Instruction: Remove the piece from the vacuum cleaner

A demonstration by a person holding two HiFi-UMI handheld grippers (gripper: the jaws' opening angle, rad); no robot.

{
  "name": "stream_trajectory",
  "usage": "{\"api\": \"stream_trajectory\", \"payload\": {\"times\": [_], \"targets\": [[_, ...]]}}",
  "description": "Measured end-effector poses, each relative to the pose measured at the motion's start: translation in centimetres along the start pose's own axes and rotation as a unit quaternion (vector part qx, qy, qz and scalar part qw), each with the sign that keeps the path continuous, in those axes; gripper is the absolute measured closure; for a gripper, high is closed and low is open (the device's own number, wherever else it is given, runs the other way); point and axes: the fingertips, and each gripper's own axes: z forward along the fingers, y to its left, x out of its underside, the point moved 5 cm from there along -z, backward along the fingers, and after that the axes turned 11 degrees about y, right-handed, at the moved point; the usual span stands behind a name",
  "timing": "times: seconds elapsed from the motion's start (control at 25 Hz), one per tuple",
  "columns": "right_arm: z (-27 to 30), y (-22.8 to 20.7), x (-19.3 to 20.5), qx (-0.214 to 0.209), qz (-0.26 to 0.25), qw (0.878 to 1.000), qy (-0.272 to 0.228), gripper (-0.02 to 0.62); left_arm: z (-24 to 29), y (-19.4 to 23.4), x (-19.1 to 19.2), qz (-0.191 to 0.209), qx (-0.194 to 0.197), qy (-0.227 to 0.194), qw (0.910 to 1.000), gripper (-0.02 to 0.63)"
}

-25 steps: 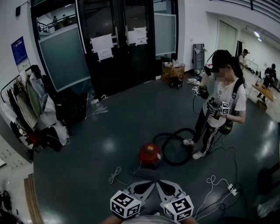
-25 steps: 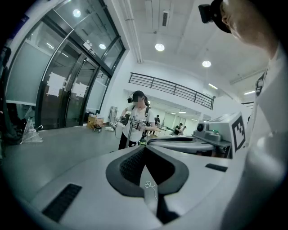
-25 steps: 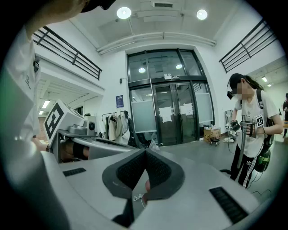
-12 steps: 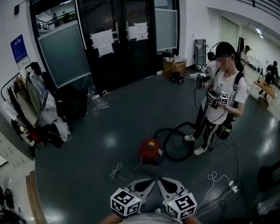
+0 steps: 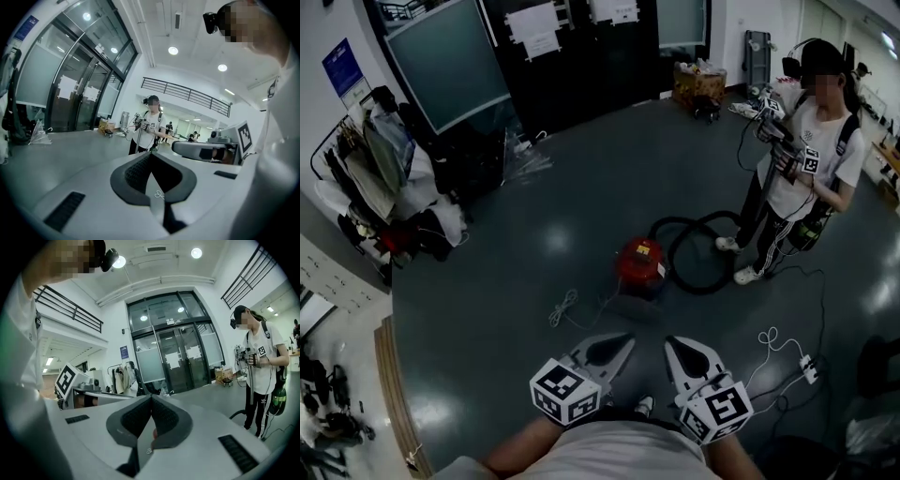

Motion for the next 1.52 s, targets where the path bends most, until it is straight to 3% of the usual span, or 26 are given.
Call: {"api": "stream_trajectory", "payload": {"times": [0.36, 0.56, 1.04, 1.28, 1.52], "targets": [[4.2, 0.0, -1.0, -0.029, -0.001, 0.999, 0.017, 0.578, -1.2, 4.2, -0.4, -0.017, -0.035, 0.01, 0.9992, 0.6], [8.5, -1.4, -1.0, -0.014, -0.005, 0.999, 0.036, 0.578, 0.5, 8.8, -0.6, 0.004, -0.03, 0.028, 0.9991, 0.6], [22.3, -5.6, -2.2, 0.069, 0.03, 0.995, 0.065, 0.578, 6.5, 24.0, -2.4, 0.075, 0.065, 0.078, 0.9921, 0.599], [26.4, -9.5, 0.5, 0.087, 0.024, 0.992, 0.088, 0.578, 11.7, 28.5, -0.7, 0.11, 0.097, 0.109, 0.9831, 0.6], [31.3, -15.1, 6.4, 0.076, 0.006, 0.984, 0.163, 0.578, 17.9, 32.6, 2.8, 0.127, 0.126, 0.137, 0.9743, 0.598]]}}
